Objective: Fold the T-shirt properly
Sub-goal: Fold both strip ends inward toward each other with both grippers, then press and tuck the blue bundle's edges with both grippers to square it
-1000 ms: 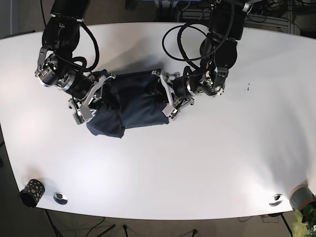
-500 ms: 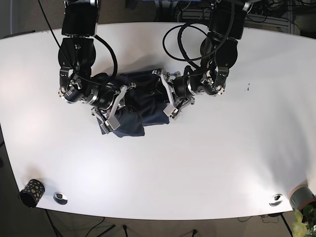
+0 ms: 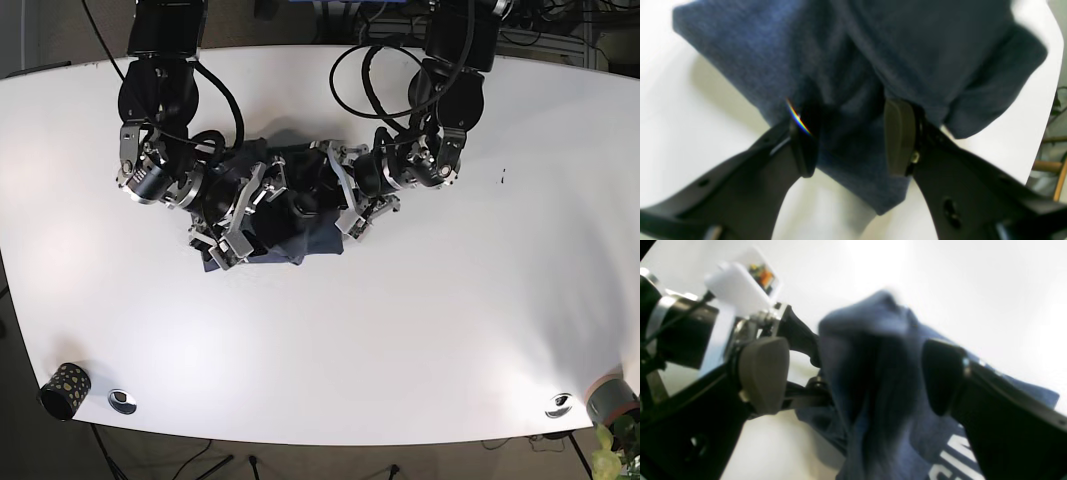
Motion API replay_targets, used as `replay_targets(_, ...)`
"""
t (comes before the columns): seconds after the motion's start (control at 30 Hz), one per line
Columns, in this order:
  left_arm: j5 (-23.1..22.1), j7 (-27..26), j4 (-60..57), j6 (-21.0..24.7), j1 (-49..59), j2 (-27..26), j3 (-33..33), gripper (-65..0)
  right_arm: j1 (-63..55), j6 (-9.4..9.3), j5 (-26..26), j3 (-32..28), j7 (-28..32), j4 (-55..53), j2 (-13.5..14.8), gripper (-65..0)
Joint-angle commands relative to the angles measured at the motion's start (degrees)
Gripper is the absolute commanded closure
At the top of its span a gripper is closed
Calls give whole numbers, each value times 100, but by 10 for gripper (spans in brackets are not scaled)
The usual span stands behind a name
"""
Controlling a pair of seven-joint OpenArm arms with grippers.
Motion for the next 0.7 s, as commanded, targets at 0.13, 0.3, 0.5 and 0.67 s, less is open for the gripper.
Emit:
replay_targets(0.13, -94, -243, 674, -37, 151, 13, -594, -286, -117, 18, 483, 660, 116, 94, 66, -598)
replay_targets(0.3, -94, -234, 1131, -46, 318, -127, -1227, -286, -346, 18, 730, 967, 46, 112, 172, -598)
replay_targets(0.5, -94, -234, 1316, -46, 345, -708, -1623, -286, -829, 18, 1151, 976, -69, 120, 348, -598)
replay_targets(0.67, -94, -234, 1280, -46, 327, -919, -2141, -286, -1155, 18, 1151, 783, -69, 85, 348, -598)
